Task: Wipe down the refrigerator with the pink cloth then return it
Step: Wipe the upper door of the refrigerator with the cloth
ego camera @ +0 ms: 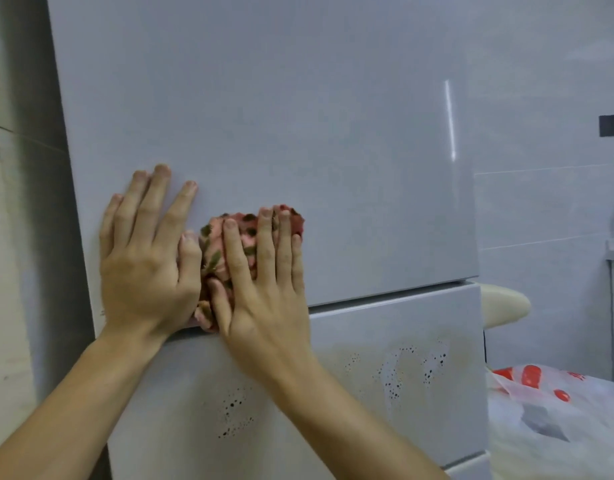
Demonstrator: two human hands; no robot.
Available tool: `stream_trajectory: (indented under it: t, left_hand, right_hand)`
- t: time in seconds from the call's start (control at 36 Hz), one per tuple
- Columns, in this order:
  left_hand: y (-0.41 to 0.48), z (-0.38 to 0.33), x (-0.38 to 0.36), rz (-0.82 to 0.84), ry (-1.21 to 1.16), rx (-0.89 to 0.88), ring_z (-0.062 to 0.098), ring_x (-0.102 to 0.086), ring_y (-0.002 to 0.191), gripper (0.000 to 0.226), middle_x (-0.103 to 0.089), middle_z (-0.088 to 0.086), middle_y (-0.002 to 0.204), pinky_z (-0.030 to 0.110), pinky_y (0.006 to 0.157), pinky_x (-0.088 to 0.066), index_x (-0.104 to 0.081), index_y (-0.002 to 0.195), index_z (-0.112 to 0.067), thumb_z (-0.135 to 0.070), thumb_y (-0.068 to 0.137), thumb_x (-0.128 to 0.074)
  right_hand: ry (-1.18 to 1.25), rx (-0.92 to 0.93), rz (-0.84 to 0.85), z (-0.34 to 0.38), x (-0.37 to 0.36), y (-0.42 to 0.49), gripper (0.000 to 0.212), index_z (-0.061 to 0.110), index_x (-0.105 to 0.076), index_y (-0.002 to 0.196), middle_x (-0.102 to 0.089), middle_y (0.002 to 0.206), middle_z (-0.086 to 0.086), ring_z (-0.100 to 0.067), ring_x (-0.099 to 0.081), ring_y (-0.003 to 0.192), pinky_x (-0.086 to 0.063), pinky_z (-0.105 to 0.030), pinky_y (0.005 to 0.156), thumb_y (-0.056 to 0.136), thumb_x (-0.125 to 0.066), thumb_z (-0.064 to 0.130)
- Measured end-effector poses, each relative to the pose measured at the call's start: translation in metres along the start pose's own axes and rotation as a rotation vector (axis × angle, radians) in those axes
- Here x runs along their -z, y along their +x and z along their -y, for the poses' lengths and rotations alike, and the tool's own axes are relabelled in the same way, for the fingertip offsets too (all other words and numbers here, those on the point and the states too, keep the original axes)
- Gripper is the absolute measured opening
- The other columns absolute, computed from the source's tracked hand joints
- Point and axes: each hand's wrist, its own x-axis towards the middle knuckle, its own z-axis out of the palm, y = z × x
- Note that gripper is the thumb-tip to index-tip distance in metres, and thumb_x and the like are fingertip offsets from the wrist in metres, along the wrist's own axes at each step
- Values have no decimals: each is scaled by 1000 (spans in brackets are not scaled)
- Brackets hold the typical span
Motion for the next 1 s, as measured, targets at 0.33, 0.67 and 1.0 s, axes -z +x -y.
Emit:
stream_trajectory:
  t: [0.33, 0.67, 1.0]
  left_hand:
    - [-1, -1, -4, -41, 20, 16, 31, -29, 157, 52, -36, 11, 167, 49, 130, -17, -50, 154, -11, -21, 104, -38]
    - [-1, 2, 1, 14, 43, 0, 31, -27, 158, 55, -34, 12, 168, 48, 131, -14, -46, 156, -11, -24, 103, -42]
    - [-9, 69, 38, 94, 184, 119, 28, -20, 160, 59, -25, 7, 172, 51, 130, -6, -36, 162, -19, -32, 104, -36]
  right_hand:
    - [-49, -375, -78, -149, 47, 11, 68, 21, -16, 168, -4, 175, -12, -28, 2, 163, 1, -47, 131, 105, -24, 46]
    - [53, -739, -187, -152, 59, 51, 70, 25, -7, 168, 7, 173, -20, -35, 13, 160, 12, -49, 129, 103, -19, 48]
    - [1, -97, -122, 16, 0, 77, 65, 18, -26, 166, -8, 171, -29, -44, 0, 160, -7, -57, 130, 107, -41, 41]
